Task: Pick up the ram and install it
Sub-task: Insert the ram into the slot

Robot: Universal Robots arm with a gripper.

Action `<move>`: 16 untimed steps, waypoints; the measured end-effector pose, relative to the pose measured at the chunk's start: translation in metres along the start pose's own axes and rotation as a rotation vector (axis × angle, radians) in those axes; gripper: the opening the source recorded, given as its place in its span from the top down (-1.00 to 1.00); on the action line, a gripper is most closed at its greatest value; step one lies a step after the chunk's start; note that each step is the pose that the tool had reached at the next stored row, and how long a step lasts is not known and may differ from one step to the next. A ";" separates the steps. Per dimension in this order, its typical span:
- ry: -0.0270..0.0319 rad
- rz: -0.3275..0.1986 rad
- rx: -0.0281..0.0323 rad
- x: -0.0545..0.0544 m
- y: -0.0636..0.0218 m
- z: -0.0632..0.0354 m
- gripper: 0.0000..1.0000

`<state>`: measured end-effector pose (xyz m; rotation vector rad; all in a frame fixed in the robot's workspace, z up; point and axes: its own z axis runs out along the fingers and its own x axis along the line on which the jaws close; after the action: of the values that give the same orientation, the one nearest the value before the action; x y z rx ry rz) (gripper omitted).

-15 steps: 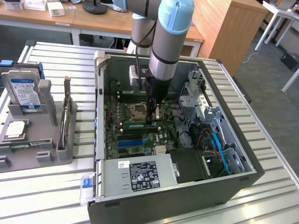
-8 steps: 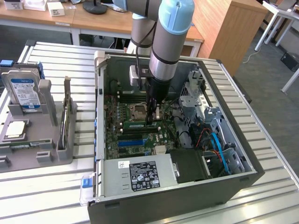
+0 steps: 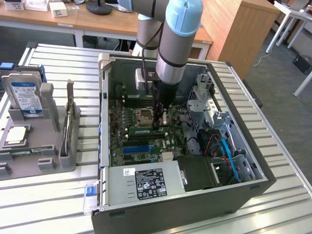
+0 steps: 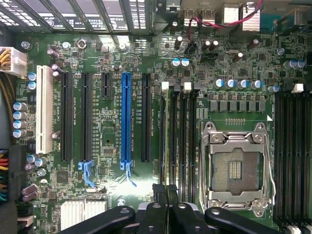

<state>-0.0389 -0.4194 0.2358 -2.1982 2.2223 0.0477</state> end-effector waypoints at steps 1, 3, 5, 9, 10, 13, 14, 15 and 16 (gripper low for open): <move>0.0000 -0.001 0.0000 0.000 -0.0001 0.0001 0.76; 0.0000 -0.003 -0.0001 0.000 -0.0001 0.0001 0.76; -0.0001 -0.003 -0.0001 0.000 -0.0001 0.0002 0.76; 0.0000 -0.003 -0.0001 0.000 -0.0001 0.0012 0.76; 0.0000 -0.003 -0.0001 0.000 -0.0001 0.0013 0.76; 0.0001 -0.003 -0.0001 0.000 -0.0001 0.0017 0.76; -0.0003 -0.003 0.0000 0.000 -0.0002 0.0024 0.76; -0.0003 -0.003 0.0000 0.000 -0.0002 0.0031 0.76; -0.0001 -0.003 -0.0001 0.000 -0.0002 0.0037 0.76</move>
<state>-0.0388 -0.4196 0.2321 -2.2013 2.2191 0.0479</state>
